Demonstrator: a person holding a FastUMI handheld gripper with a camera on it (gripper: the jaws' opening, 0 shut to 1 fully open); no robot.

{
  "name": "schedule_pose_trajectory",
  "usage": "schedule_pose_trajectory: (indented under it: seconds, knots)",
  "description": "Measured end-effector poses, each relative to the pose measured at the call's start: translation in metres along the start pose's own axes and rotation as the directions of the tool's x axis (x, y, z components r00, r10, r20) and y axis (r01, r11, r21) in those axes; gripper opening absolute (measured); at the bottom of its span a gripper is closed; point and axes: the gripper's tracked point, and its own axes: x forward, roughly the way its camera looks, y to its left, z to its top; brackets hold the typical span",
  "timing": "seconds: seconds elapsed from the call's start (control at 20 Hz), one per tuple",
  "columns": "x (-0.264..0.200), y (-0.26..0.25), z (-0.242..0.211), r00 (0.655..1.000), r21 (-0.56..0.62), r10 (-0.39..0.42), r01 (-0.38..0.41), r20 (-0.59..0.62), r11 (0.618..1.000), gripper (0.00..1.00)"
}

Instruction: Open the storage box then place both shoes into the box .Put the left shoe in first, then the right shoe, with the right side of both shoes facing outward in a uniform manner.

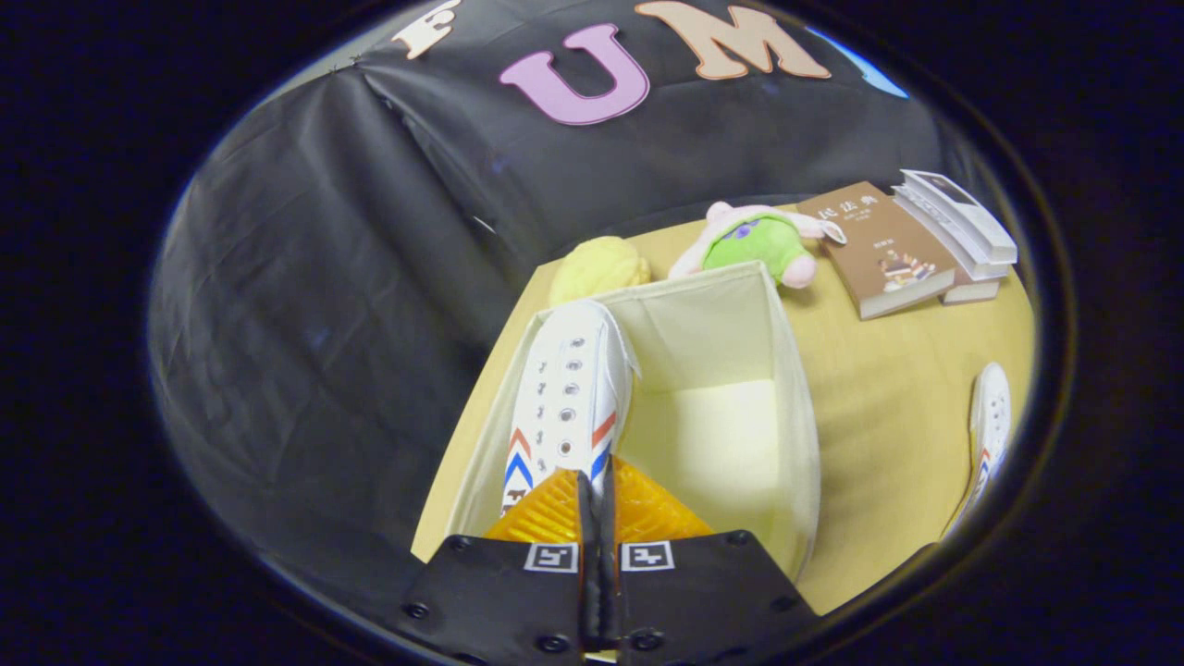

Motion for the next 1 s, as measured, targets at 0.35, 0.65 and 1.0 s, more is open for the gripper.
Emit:
schedule_pose_trajectory:
  seconds: [0.35,0.65,1.0]
  knots:
    - [0.003,0.003,-0.028,0.999,-0.052,-0.032,0.030,-0.036,0.998,0.03]
    - [-0.005,0.022,-0.022,0.998,-0.070,0.065,-0.065,-0.002,0.995,0.23]
    - [-0.051,0.003,0.012,0.990,-0.190,0.064,-0.039,0.125,0.981,1.00]
